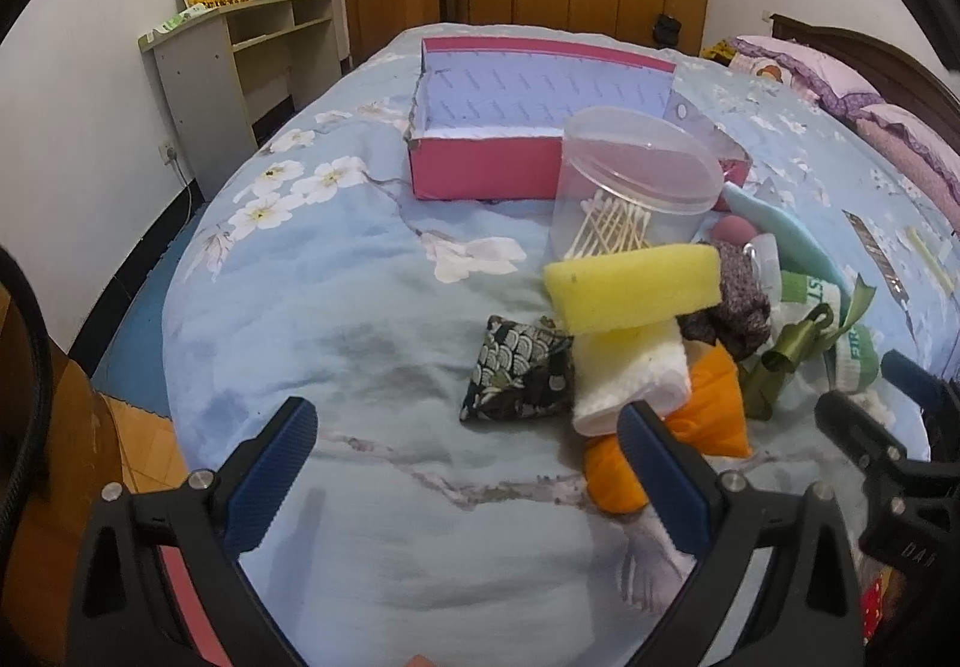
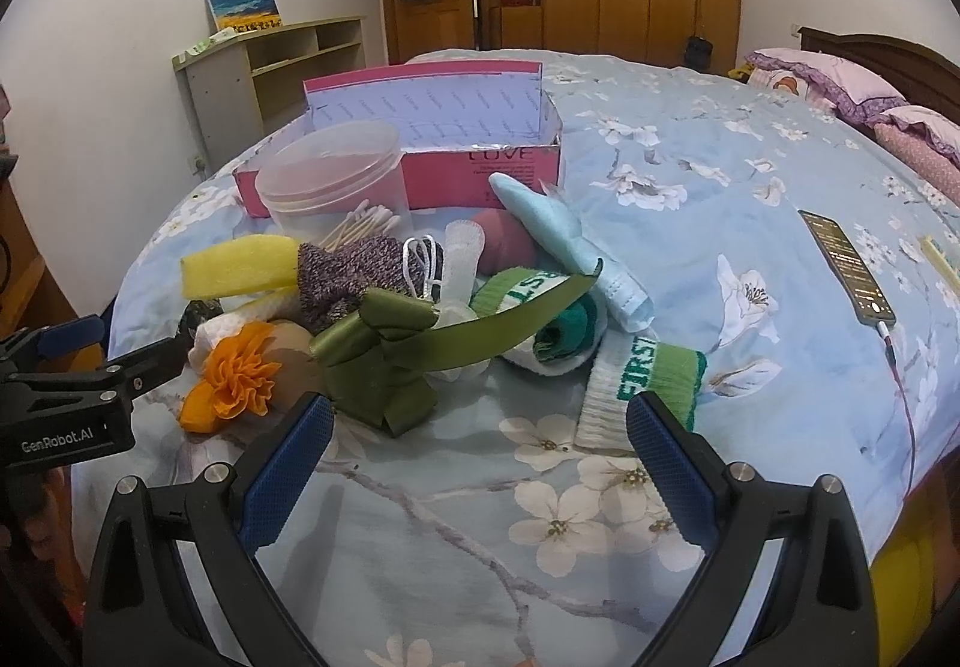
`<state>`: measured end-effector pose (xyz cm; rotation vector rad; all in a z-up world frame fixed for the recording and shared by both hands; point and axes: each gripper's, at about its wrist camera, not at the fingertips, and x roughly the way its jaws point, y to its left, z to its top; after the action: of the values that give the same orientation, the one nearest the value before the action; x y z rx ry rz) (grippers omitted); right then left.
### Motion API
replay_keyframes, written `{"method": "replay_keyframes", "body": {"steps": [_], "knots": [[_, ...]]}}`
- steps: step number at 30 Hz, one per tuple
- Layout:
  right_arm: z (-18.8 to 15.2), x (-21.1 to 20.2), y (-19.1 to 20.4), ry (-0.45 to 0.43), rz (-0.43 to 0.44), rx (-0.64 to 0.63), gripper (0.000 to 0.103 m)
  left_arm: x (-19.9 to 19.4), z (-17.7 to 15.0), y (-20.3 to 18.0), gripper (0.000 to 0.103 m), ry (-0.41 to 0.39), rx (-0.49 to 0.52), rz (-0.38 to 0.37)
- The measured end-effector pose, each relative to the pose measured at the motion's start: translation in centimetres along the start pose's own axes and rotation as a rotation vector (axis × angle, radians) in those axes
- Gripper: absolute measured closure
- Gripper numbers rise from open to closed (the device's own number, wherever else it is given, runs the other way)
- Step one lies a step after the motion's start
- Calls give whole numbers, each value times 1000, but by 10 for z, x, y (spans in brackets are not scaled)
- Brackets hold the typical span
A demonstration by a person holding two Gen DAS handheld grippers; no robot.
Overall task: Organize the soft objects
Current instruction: 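Reach the left tool to the patterned fabric pouch and close on it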
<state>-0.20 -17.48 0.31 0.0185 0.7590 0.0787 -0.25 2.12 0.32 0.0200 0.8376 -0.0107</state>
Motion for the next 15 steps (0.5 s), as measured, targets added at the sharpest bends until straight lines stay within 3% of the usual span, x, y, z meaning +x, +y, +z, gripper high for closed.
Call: {"method": "replay_keyframes", "body": {"steps": [11, 15], "knots": [[7, -4, -12, 8, 27, 4, 2, 0, 4, 2, 26, -19, 19, -19], [7, -2, -16, 22, 26, 6, 2, 9, 7, -2, 29, -26, 48, -30]]}}
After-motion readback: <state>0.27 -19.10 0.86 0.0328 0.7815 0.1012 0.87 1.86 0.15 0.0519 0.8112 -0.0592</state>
